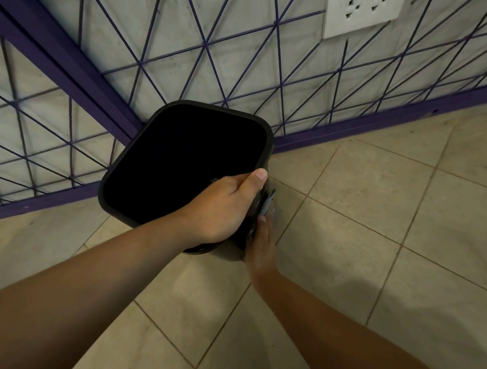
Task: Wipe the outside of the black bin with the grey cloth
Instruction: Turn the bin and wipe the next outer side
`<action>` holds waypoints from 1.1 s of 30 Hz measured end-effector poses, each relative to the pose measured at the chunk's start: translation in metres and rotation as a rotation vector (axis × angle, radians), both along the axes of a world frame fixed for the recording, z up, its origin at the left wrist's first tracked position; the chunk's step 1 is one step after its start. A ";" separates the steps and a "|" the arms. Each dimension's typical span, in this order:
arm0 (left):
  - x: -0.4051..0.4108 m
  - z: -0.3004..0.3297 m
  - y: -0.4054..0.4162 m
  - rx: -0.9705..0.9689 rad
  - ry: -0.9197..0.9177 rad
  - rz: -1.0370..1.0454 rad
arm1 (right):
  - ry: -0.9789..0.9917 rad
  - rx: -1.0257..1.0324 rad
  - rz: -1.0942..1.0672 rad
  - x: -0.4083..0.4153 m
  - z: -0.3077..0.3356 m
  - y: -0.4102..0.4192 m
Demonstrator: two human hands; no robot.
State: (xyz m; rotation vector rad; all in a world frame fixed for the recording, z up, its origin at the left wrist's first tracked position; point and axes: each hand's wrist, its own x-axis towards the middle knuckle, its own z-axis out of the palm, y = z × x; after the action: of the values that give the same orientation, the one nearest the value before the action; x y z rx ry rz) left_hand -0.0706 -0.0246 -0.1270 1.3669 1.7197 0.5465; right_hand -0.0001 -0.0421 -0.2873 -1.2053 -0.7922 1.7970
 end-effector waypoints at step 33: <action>-0.004 -0.006 0.008 0.004 -0.072 0.075 | 0.131 0.267 -0.137 -0.011 0.082 0.026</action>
State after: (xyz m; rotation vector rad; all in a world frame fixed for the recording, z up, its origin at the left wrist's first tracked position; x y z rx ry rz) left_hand -0.0745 -0.0166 -0.1331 1.2738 1.7173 0.6338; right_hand -0.0110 -0.0164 -0.2056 -0.9355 -0.8240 1.5844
